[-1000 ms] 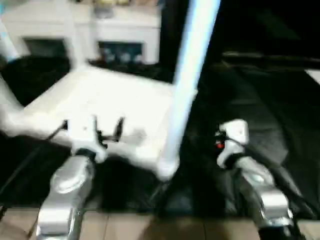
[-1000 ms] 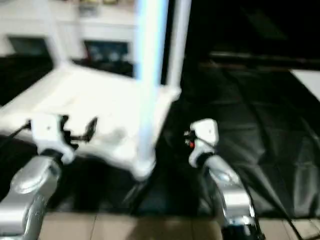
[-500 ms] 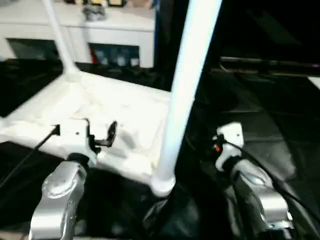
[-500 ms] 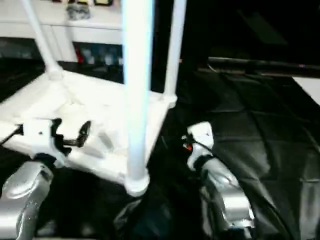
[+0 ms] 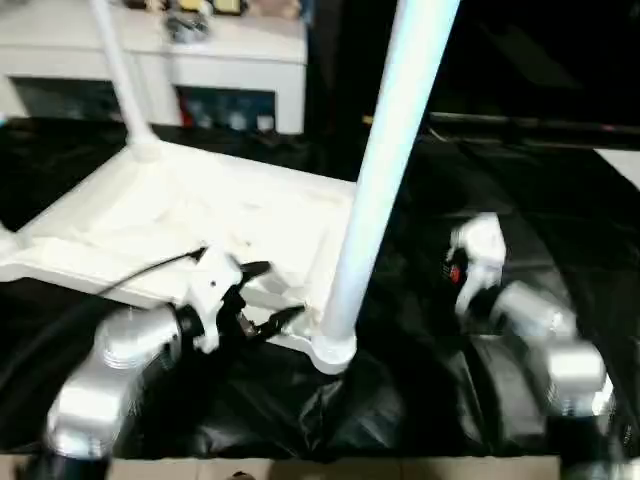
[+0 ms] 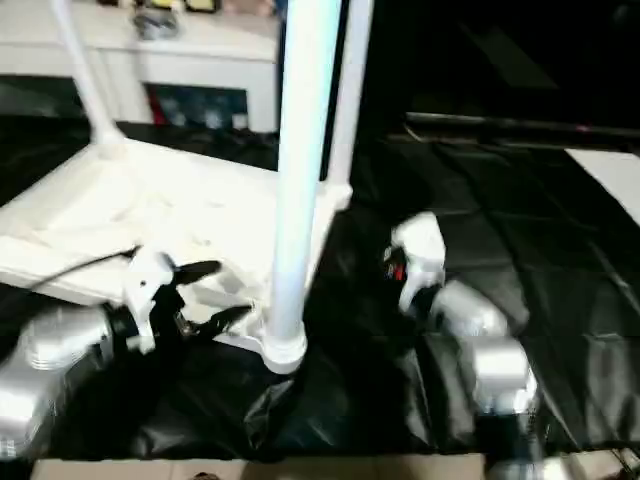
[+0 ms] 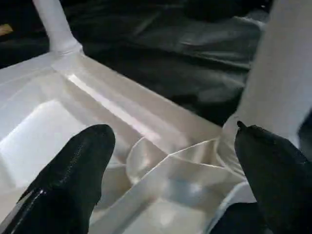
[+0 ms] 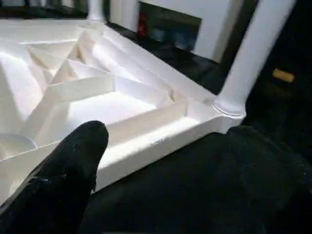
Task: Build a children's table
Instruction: Rotate table base
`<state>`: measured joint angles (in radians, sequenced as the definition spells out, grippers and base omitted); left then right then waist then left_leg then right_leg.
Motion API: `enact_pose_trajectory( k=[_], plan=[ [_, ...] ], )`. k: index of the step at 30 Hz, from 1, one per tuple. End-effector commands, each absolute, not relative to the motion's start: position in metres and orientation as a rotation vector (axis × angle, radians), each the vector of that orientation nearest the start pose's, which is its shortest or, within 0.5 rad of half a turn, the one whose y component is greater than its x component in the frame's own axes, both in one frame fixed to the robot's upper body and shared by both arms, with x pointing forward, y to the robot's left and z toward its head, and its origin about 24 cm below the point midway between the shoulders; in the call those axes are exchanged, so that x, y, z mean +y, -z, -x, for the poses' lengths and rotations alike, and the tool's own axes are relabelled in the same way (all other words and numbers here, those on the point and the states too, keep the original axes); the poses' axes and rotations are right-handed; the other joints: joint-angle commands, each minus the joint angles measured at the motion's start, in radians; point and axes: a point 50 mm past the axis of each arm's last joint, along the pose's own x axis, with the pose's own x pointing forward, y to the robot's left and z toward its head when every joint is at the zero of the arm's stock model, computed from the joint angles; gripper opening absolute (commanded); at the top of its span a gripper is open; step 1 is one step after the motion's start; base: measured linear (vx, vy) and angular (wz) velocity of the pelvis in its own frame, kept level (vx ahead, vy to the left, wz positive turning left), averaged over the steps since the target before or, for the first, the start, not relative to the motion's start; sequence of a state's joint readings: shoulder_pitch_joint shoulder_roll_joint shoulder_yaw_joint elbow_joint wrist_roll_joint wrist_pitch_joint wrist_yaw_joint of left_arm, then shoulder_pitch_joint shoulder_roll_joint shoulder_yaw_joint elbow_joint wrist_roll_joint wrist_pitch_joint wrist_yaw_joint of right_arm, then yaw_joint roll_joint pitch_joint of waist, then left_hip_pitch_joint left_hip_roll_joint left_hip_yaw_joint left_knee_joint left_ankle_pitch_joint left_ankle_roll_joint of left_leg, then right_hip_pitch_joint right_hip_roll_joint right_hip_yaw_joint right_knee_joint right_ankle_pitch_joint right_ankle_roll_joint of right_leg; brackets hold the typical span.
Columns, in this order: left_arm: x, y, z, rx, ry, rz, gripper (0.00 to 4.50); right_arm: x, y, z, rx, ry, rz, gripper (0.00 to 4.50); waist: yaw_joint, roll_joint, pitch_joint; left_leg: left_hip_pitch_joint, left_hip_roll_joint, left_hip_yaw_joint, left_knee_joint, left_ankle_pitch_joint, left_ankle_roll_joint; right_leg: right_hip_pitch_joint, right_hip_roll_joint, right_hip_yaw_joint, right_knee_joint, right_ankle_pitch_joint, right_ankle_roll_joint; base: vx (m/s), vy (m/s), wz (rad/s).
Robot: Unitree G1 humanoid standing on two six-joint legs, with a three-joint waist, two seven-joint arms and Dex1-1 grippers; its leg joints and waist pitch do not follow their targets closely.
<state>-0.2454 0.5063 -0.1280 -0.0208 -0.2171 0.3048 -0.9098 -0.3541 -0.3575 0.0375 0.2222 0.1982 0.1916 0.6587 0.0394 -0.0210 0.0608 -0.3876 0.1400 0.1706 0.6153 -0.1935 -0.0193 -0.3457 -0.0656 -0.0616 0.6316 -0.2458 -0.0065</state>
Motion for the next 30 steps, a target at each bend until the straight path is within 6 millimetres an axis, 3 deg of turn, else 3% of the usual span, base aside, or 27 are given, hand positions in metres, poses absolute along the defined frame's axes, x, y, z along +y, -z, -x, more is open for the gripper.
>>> enact_pose_trajectory(
  k=[1,2,3,7,9,10,12,15,18,20,21,24,30],
  plan=[
    [0.167,-0.075,-0.282,0.305,0.991,-0.306,4.49,-0.175,-0.071,-0.306,0.173,-0.736,0.190,4.48,0.002,0.023,-0.054,0.032,0.096,-0.048,-0.104,-0.345,-0.076,0.000,-0.104,0.064,-0.085,-0.225,-0.184,0.000,0.000,0.00],
    [0.169,-0.074,-0.286,0.326,0.976,-0.315,4.49,-0.175,-0.070,-0.305,0.179,-0.751,0.198,4.48,0.001,0.018,-0.054,0.034,0.095,-0.043,-0.103,-0.341,-0.069,-0.002,-0.100,0.063,-0.088,-0.215,-0.187,0.000,0.000,0.00],
    [0.169,-0.071,-0.292,0.362,0.939,-0.323,4.49,-0.177,-0.069,-0.303,0.187,-0.766,0.205,4.48,0.003,0.016,-0.063,0.022,0.097,-0.042,-0.099,-0.248,-0.043,0.015,-0.104,0.062,-0.074,-0.101,-0.209,0.000,0.000,0.00],
    [0.167,-0.070,-0.293,0.377,0.939,-0.315,4.49,-0.177,-0.067,-0.302,0.197,-0.778,0.203,4.48,0.009,0.025,-0.073,0.020,0.098,-0.037,-0.087,-0.127,0.015,0.020,-0.101,0.055,-0.057,0.111,-0.258,0.038,-0.009,-0.05],
    [0.166,-0.070,-0.292,0.383,0.947,-0.304,4.49,-0.177,-0.067,-0.302,0.199,-0.783,0.203,4.48,0.008,0.021,-0.074,0.015,0.096,-0.035,-0.082,-0.093,0.044,0.024,-0.102,0.055,-0.053,0.160,-0.274,0.000,0.000,0.00],
    [0.166,-0.069,-0.292,0.401,0.945,-0.296,4.49,-0.177,-0.066,-0.303,0.201,-0.792,0.204,4.48,0.011,0.031,-0.073,0.017,0.096,-0.034,-0.079,-0.097,0.054,0.022,-0.104,0.055,-0.053,0.158,-0.283,0.000,0.000,0.00],
    [0.165,-0.069,-0.292,0.420,0.934,-0.301,4.49,-0.178,-0.066,-0.304,0.204,-0.797,0.208,4.48,0.011,0.026,-0.070,0.021,0.099,-0.031,-0.080,-0.125,0.058,0.021,-0.100,0.055,-0.059,0.112,-0.293,0.000,0.000,0.00],
    [0.167,-0.068,-0.295,0.439,0.841,-0.335,4.49,-0.177,-0.067,-0.305,0.204,-0.805,0.214,4.48,0.014,0.029,-0.066,0.025,0.103,-0.031,-0.083,-0.156,0.047,0.018,-0.098,0.055,-0.064,0.050,-0.293,0.000,0.000,0.00],
    [0.166,-0.068,-0.292,0.429,0.791,-0.281,4.49,-0.176,-0.066,-0.305,0.204,-0.811,0.217,4.48,0.017,0.023,-0.061,0.025,0.104,-0.030,-0.088,-0.199,0.022,0.016,-0.099,0.057,-0.072,-0.041,-0.279,0.000,0.000,0.00],
    [0.166,-0.067,-0.290,0.425,0.771,-0.262,4.49,-0.175,-0.066,-0.305,0.205,-0.814,0.215,4.48,0.020,0.025,-0.060,0.027,0.105,-0.031,-0.089,-0.217,0.013,0.014,-0.100,0.057,-0.075,-0.074,-0.272,0.000,0.000,0.00],
    [0.167,-0.066,-0.288,0.430,0.765,-0.254,4.49,-0.175,-0.065,-0.305,0.206,-0.816,0.214,4.48,0.019,0.021,-0.058,0.025,0.104,-0.031,-0.091,-0.226,0.010,0.014,-0.099,0.058,-0.076,-0.097,-0.266,0.000,0.000,0.00],
    [0.167,-0.062,-0.277,0.432,0.833,-0.276,4.49,-0.173,-0.064,-0.306,0.211,-0.827,0.212,4.48,0.021,0.015,-0.058,0.025,0.104,-0.030,-0.091,-0.225,0.012,0.010,-0.100,0.060,-0.081,-0.132,-0.250,0.000,0.000,0.00],
    [0.163,-0.066,-0.260,0.457,1.075,-0.199,4.49,-0.172,-0.064,-0.306,0.221,-0.851,0.218,4.48,0.025,0.016,-0.061,0.025,0.101,-0.027,-0.089,-0.178,0.024,0.007,-0.097,0.058,-0.073,-0.083,-0.249,0.000,0.000,0.00]
  ],
)
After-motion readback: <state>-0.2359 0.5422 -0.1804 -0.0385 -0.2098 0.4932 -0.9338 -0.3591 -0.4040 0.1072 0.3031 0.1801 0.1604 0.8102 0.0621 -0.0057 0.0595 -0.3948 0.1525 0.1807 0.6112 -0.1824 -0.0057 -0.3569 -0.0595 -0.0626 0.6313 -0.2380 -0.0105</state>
